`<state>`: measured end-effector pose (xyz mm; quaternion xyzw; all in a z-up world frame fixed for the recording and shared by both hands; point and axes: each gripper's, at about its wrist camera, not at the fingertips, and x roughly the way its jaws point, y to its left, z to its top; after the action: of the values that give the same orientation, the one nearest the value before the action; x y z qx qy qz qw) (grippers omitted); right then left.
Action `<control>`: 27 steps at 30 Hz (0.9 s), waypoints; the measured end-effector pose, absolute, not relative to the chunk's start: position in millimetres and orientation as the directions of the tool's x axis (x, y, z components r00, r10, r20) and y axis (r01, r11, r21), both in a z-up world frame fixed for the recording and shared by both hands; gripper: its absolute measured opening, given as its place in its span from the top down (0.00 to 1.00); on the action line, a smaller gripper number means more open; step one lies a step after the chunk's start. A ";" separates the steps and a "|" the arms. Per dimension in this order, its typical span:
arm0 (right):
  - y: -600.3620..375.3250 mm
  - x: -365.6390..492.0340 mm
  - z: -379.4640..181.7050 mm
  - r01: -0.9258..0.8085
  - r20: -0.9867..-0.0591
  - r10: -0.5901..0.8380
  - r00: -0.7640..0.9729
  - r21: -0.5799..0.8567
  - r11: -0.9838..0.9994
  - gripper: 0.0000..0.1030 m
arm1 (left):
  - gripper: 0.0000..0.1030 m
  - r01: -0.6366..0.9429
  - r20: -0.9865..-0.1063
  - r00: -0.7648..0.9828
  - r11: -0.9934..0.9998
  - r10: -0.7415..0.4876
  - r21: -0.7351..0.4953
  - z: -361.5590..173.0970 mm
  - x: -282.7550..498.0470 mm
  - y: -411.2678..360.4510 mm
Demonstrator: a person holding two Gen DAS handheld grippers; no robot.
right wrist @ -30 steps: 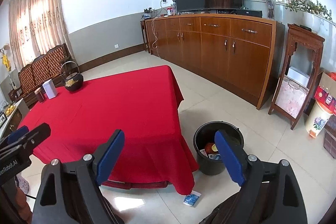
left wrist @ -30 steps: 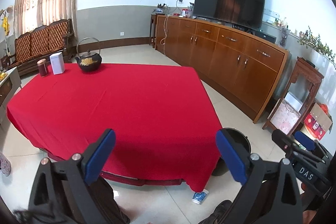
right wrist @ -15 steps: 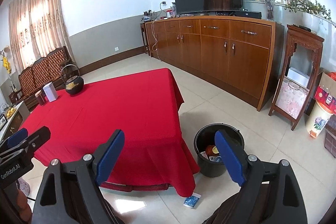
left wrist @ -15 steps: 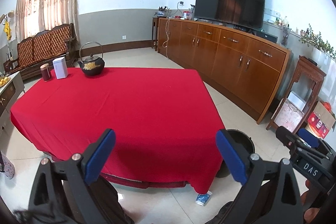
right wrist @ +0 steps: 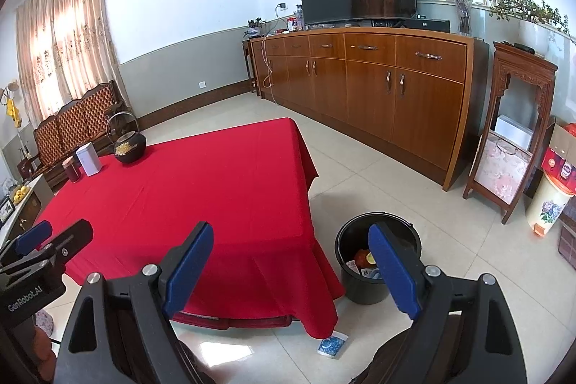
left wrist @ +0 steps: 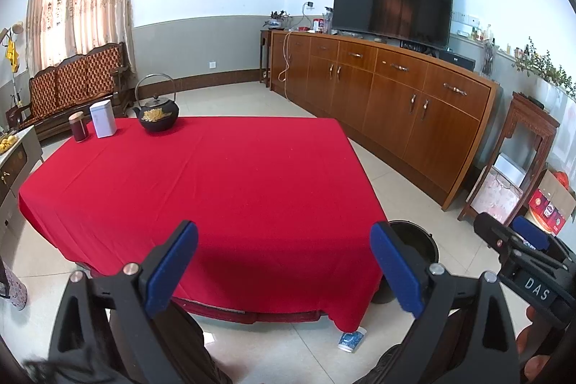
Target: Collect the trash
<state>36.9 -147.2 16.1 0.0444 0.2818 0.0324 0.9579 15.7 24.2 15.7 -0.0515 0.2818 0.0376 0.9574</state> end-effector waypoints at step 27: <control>-146.7 42.8 7.6 -0.027 -0.549 0.088 0.831 0.119 0.993 0.13 | 0.06 -0.036 -0.553 0.833 0.995 -0.025 -0.098 7.9 28.7 20.6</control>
<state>42.8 -146.7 7.6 0.0529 0.2892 0.0301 0.9553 28.7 20.6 7.9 -0.0523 0.2890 0.0028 0.9559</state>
